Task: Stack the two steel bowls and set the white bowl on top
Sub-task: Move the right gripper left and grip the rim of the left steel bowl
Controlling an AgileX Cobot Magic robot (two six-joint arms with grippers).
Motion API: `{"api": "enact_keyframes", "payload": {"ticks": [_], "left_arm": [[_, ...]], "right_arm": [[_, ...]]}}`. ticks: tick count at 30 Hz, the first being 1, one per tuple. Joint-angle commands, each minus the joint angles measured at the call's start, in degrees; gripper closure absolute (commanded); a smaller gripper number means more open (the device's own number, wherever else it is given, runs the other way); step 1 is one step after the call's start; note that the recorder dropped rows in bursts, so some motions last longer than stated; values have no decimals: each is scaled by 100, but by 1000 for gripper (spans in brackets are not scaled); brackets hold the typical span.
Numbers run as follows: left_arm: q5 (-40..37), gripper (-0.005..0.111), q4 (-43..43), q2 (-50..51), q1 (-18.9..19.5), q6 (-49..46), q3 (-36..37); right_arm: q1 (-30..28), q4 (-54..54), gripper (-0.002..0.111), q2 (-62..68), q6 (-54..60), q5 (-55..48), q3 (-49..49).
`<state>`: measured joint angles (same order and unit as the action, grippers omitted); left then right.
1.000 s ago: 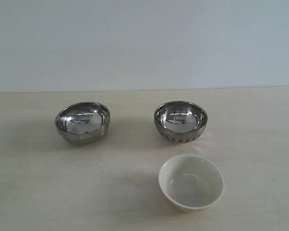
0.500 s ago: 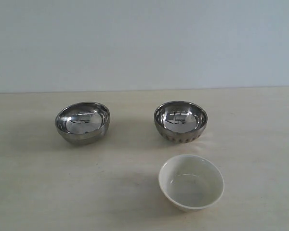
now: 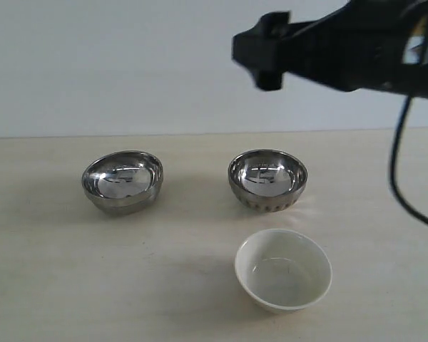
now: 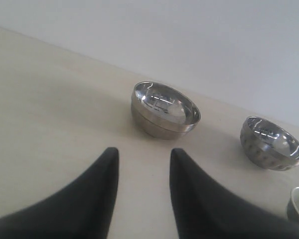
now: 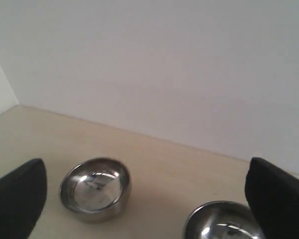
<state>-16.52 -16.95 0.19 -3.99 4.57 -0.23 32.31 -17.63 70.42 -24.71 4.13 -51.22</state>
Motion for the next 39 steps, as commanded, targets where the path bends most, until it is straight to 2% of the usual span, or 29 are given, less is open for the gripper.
{"api": "enact_keyframes", "payload": {"ticks": [1,9,23,28,34,39], "left_arm": [[18,74,-19,-19,16,-7,23],[18,74,-19,-19,16,-7,23],[18,74,-19,-19,16,-7,23],[18,74,-19,-19,16,-7,23],[18,74,-19,-19,16,-7,23],[18,74,-19,-19,16,-7,23]], "right_arm": [[385,384,3,997,-132,311,-246],[642,563,3,2671,-561,452,-1032],[960,678,3,4658,-667,548,-2823],[960,678,3,5208,-690,759,-3015],[960,1093,3,5611,-690,1630,-3040],[960,1254,3,5910,-674,1489,-3278]]}}
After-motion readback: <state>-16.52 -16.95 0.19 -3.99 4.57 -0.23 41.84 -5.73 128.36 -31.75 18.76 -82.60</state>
